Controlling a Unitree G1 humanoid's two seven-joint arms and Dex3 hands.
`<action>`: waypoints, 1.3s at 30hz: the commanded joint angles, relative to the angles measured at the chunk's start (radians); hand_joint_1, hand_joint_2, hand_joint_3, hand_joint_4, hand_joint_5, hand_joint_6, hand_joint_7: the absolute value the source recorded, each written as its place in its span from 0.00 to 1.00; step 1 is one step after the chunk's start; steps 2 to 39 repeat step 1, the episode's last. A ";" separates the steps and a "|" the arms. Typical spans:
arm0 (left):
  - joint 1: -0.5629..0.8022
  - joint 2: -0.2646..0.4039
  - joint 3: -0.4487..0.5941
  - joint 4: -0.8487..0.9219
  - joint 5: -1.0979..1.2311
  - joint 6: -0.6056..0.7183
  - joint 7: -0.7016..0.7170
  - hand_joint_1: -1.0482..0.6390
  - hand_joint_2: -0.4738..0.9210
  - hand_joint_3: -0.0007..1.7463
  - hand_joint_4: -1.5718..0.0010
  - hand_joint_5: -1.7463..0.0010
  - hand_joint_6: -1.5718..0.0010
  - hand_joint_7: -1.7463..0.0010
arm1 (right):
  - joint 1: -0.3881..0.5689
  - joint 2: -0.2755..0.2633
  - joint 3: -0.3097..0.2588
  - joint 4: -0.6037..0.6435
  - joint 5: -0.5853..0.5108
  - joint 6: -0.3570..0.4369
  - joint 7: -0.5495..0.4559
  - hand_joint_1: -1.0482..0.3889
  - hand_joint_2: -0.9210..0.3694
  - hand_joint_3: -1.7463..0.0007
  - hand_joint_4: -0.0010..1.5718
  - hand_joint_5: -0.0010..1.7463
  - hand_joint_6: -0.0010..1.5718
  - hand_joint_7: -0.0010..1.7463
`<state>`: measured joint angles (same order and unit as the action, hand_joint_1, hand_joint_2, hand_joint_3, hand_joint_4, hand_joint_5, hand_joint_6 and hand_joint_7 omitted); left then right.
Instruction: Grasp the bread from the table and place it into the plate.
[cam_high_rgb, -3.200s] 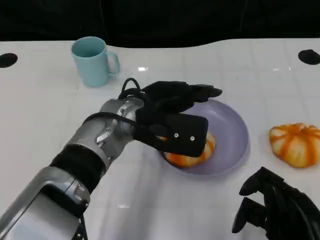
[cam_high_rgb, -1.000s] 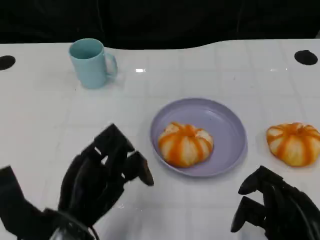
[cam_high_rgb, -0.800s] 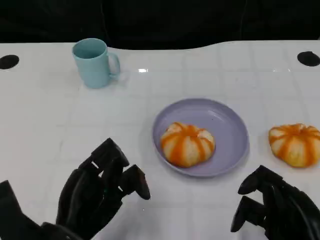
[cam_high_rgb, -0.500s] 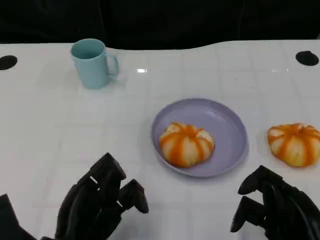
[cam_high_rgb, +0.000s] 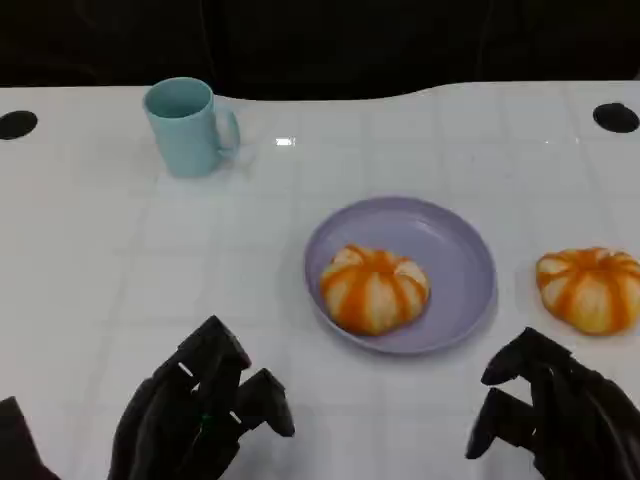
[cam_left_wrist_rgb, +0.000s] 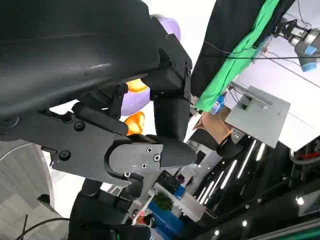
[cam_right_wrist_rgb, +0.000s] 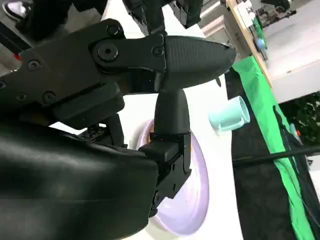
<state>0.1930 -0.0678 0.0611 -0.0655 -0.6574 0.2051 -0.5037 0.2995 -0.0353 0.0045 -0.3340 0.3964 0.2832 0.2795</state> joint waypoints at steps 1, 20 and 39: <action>-0.017 0.023 0.011 0.022 0.014 -0.013 -0.023 0.28 1.00 0.26 0.53 0.00 0.68 0.00 | -0.007 0.006 -0.010 0.017 0.002 -0.025 -0.004 0.36 0.00 0.73 0.41 1.00 0.27 0.97; -0.017 0.023 0.011 0.022 0.014 -0.013 -0.023 0.28 1.00 0.26 0.53 0.00 0.68 0.00 | -0.007 0.006 -0.010 0.017 0.002 -0.025 -0.004 0.36 0.00 0.73 0.41 1.00 0.27 0.97; -0.017 0.023 0.011 0.022 0.014 -0.013 -0.023 0.28 1.00 0.26 0.53 0.00 0.68 0.00 | -0.007 0.006 -0.010 0.017 0.002 -0.025 -0.004 0.36 0.00 0.73 0.41 1.00 0.27 0.97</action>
